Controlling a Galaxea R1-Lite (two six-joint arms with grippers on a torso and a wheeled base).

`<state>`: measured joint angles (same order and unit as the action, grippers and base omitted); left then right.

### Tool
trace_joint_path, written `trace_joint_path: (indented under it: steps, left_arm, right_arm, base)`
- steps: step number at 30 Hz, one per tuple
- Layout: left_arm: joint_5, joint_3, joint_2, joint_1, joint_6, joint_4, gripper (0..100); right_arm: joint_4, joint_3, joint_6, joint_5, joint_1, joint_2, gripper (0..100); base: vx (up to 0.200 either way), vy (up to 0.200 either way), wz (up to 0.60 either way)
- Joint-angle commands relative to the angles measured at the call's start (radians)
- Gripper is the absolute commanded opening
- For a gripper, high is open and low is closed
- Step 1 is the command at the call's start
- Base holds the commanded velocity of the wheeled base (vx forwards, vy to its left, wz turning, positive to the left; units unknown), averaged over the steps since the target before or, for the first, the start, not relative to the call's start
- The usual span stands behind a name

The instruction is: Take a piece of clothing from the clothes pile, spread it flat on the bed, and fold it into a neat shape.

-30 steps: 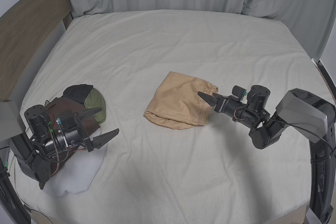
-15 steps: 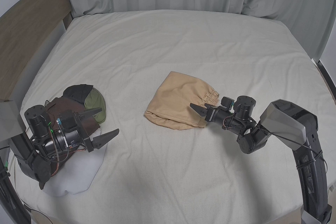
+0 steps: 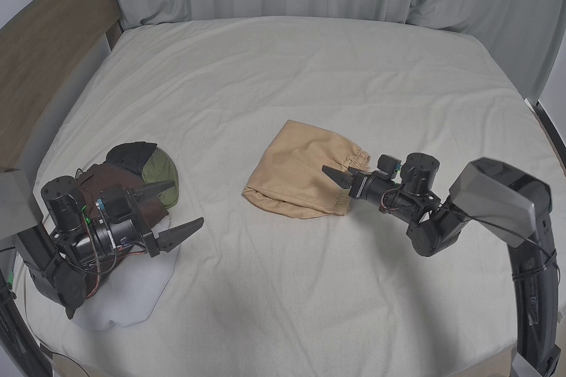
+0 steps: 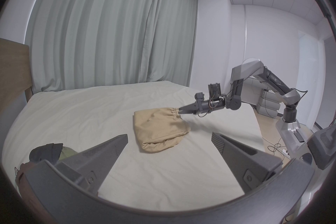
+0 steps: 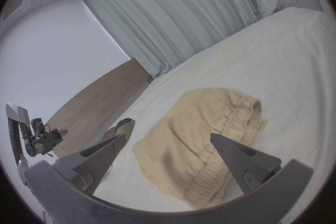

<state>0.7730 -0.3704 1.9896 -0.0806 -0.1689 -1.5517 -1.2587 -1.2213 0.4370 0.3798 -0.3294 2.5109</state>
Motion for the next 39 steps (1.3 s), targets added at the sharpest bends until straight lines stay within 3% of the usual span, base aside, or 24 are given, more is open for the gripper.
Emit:
trace_joint_path:
  steps: [1,4,7,10,13,19,24,26,29,30,34,39]
  left_arm:
    - [0.000,0.059,-0.097,-0.090,0.002,-0.001,100]
    - [0.000,0.091,-0.158,-0.145,0.003,-0.001,100]
    - [-0.001,0.146,-0.276,-0.241,0.016,0.001,100]
    - [-0.008,0.185,-0.345,-0.297,0.022,0.002,100]
    - [-0.015,0.285,-0.472,-0.337,0.035,0.005,100]
    - [-0.055,0.370,-0.695,-0.330,0.080,0.018,100]
    - [-0.199,0.354,-0.908,-0.327,0.100,0.139,100]
    - [-0.281,0.364,-1.009,-0.303,0.100,0.236,100]
    - [-0.330,0.369,-1.106,-0.286,0.100,0.337,100]
    - [-0.373,0.363,-1.206,-0.275,0.100,0.461,100]
    - [-0.485,0.340,-1.387,-0.211,0.101,0.703,100]
    - [-0.498,0.347,-1.523,-0.145,0.103,0.835,100]
  right_arm:
    - [-0.041,0.261,-0.015,-0.015,-0.051,-0.345,100]
    - [-0.059,0.394,-0.049,-0.018,-0.062,-0.474,100]
    - [-0.067,0.612,-0.164,-0.019,-0.054,-0.687,100]
    - [-0.068,0.709,-0.227,-0.019,-0.040,-0.790,100]
    - [-0.073,0.850,-0.320,-0.009,0.016,-0.966,100]
    - [-0.051,0.967,-0.340,-0.007,0.023,-1.248,100]
    - [0.016,1.103,-0.365,-0.007,0.035,-1.503,100]
    - [0.084,1.168,-0.366,-0.007,0.066,-1.638,100]
    - [0.160,1.194,-0.366,-0.007,0.089,-1.750,100]
    - [0.260,1.194,-0.366,-0.007,0.107,-1.876,100]
    - [0.470,1.194,-0.373,-0.010,0.162,-2.143,100]
    - [0.648,1.197,-0.373,-0.010,0.216,-2.367,100]
  base:
    - [0.000,0.000,0.00]
    - [0.000,0.000,0.00]
    - [0.000,0.000,0.00]
    - [0.000,0.000,0.00]
    - [0.000,0.000,0.00]
    - [0.000,0.000,0.00]
    - [0.000,0.000,0.00]
    - [0.000,0.000,0.00]
    - [0.000,0.000,0.00]
    - [0.000,0.000,0.00]
    - [0.000,0.000,0.00]
    - [0.000,0.000,0.00]
